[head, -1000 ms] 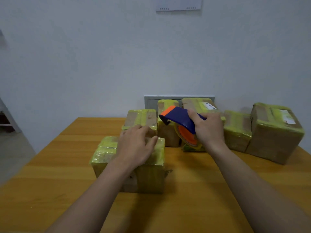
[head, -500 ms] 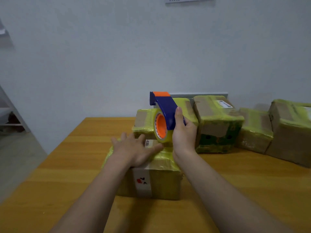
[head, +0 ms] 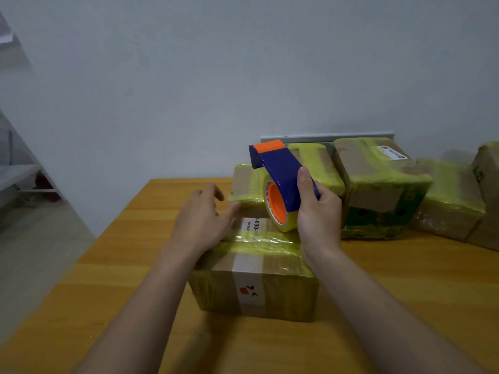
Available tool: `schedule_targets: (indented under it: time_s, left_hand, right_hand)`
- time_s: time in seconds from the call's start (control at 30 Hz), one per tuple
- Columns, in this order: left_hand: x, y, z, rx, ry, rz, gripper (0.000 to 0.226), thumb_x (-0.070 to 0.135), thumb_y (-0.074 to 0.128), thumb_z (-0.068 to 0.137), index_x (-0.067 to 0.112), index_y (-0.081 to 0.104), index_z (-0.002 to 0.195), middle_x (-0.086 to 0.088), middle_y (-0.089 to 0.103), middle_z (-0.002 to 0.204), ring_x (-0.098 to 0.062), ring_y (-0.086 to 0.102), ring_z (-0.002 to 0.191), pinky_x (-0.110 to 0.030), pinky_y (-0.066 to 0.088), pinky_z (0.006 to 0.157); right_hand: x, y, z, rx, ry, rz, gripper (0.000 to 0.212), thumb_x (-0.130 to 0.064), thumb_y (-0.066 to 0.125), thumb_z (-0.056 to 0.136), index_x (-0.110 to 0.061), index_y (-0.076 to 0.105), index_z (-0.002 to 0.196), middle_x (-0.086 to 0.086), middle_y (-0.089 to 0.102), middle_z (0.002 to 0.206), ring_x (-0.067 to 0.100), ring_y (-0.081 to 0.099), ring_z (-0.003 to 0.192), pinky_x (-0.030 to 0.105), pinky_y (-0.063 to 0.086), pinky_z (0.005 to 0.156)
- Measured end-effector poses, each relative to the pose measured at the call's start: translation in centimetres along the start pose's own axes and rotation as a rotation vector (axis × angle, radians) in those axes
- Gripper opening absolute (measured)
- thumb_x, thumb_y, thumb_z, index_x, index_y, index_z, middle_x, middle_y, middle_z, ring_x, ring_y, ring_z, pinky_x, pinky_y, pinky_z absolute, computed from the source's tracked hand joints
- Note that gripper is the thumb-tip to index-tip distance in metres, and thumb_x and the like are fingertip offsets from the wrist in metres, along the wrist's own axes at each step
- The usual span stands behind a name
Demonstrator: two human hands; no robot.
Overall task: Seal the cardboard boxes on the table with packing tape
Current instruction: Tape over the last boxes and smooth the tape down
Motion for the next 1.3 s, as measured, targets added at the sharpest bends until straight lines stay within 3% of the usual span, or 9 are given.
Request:
schedule_targets:
  time_s: [0.07, 0.17, 0.37, 0.53, 0.73, 0.9, 1.0, 1.1, 1.3]
  left_hand:
    - [-2.7, -2.2, -0.9, 0.068, -0.158, 0.192, 0.055, 0.076, 0.052, 0.09, 0.024, 0.052, 0.106, 0.0, 0.061, 0.102, -0.027, 0.059, 0.093, -0.039, 0.048, 0.073]
    - [-6.4, -1.8, -3.0, -0.16, -0.333, 0.333, 0.08, 0.09, 0.027, 0.086, 0.02, 0.065, 0.088, -0.002, 0.067, 0.09, -0.029, 0.061, 0.088, -0.037, 0.05, 0.074]
    - [-5.0, -0.8, -6.0, -0.2, -0.122, 0.283, 0.072, 0.07, 0.018, 0.101, 0.017, 0.058, 0.073, -0.003, 0.062, 0.077, -0.022, 0.058, 0.075, -0.037, 0.042, 0.064]
    - [-6.1, 0.1, -6.1, -0.233, -0.116, -0.097, 0.07, 0.064, 0.03, 0.102, 0.007, 0.053, 0.069, -0.008, 0.059, 0.071, -0.038, 0.06, 0.076, -0.039, 0.036, 0.062]
    - [-6.3, -1.0, -4.7, -0.218, -0.203, -0.047, 0.069, 0.068, 0.032, 0.102, 0.013, 0.069, 0.084, 0.0, 0.069, 0.085, -0.023, 0.064, 0.083, -0.038, 0.045, 0.075]
    - [-5.8, 1.5, -5.1, -0.382, -0.246, -0.712, 0.058, 0.056, 0.051, 0.095, 0.005, 0.064, 0.071, -0.008, 0.055, 0.063, -0.019, 0.051, 0.059, -0.03, 0.037, 0.058]
    - [-6.0, 0.6, -4.9, -0.382, -0.223, -0.452, 0.061, 0.067, 0.046, 0.094, 0.014, 0.065, 0.071, 0.001, 0.065, 0.069, -0.017, 0.058, 0.063, -0.034, 0.041, 0.063]
    - [-5.8, 0.4, -5.0, -0.402, -0.229, -0.027, 0.06, 0.078, 0.04, 0.093, 0.026, 0.065, 0.111, 0.004, 0.071, 0.108, -0.02, 0.064, 0.098, -0.041, 0.052, 0.087]
    - [-4.0, -1.6, -4.6, -0.142, -0.209, 0.131, 0.071, 0.07, 0.065, 0.086, 0.037, 0.044, 0.145, -0.002, 0.06, 0.13, -0.028, 0.06, 0.115, -0.046, 0.054, 0.093]
  right_hand:
    - [0.0, -0.2, 0.0, 0.003, -0.001, 0.004, 0.033, -0.054, 0.051, 0.094, -0.026, 0.066, 0.104, -0.008, 0.074, 0.089, -0.003, 0.069, 0.082, 0.01, 0.049, 0.058]
    - [0.1, -0.3, 0.0, 0.006, -0.003, 0.0, 0.031, -0.054, 0.05, 0.094, -0.028, 0.066, 0.102, -0.008, 0.075, 0.088, -0.001, 0.07, 0.084, 0.011, 0.05, 0.06]
    - [0.2, -0.3, 0.1, -0.002, -0.015, 0.02, 0.037, -0.054, 0.051, 0.094, -0.024, 0.068, 0.108, -0.008, 0.076, 0.088, 0.002, 0.071, 0.084, 0.012, 0.052, 0.062]
    - [0.3, -0.1, 0.2, -0.007, -0.013, 0.027, 0.044, -0.054, 0.051, 0.094, -0.02, 0.068, 0.115, -0.004, 0.076, 0.094, 0.005, 0.071, 0.088, 0.013, 0.052, 0.063]
    - [0.4, -0.5, 0.1, -0.005, -0.002, 0.037, 0.033, -0.053, 0.051, 0.095, -0.027, 0.067, 0.108, -0.009, 0.076, 0.093, 0.005, 0.071, 0.091, 0.015, 0.054, 0.065]
    - [0.3, -0.4, 0.1, -0.002, -0.006, 0.043, 0.033, -0.053, 0.052, 0.095, -0.027, 0.067, 0.109, -0.007, 0.076, 0.093, 0.004, 0.071, 0.09, 0.014, 0.053, 0.063]
    - [0.4, -0.4, 0.1, 0.0, -0.005, 0.041, 0.03, -0.053, 0.052, 0.095, -0.029, 0.066, 0.107, -0.008, 0.075, 0.093, 0.003, 0.071, 0.09, 0.014, 0.053, 0.063]
    - [0.4, -0.6, 0.1, 0.008, -0.006, 0.062, 0.03, -0.053, 0.052, 0.095, -0.028, 0.066, 0.107, -0.009, 0.075, 0.092, 0.002, 0.071, 0.09, 0.014, 0.053, 0.063]
    - [0.3, -0.7, -0.1, 0.013, -0.006, 0.081, 0.03, -0.054, 0.052, 0.091, -0.03, 0.064, 0.104, -0.01, 0.074, 0.092, -0.002, 0.07, 0.089, 0.013, 0.052, 0.061]
Point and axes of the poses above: each hand's wrist, its own z-axis towards the middle knuckle, its own y-axis out of the palm, x = y × z, the point moved 9 cm from there along z, towards the middle knuckle
